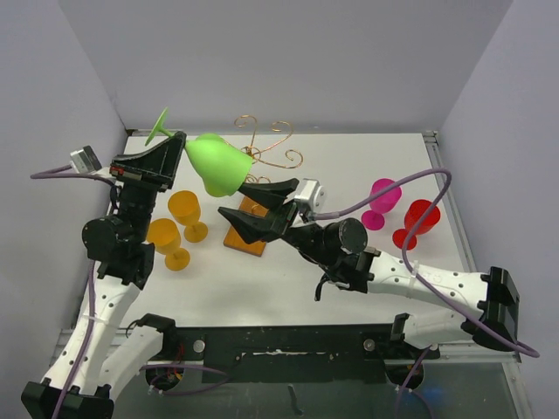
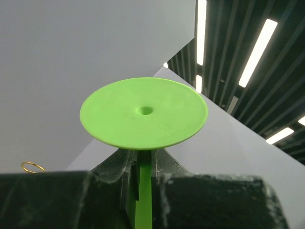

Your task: Place the wine glass upside down on the wine glass rack

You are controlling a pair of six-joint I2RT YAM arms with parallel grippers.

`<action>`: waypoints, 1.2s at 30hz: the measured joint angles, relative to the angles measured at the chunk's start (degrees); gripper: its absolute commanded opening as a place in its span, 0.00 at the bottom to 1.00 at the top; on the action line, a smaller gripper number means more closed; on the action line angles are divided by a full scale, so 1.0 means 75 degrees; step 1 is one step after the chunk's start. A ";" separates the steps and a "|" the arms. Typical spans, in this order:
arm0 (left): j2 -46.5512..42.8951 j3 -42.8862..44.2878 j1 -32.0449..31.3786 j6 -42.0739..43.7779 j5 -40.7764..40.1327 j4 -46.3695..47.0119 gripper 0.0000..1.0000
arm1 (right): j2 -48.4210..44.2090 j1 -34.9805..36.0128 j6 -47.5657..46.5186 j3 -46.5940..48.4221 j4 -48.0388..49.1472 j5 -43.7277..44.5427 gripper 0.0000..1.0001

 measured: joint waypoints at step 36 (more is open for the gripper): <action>-0.1384 0.1335 0.0009 0.8446 0.3745 -0.6196 0.00 | 0.0015 -0.0580 0.2777 0.3063 -0.5010 0.0612 0.73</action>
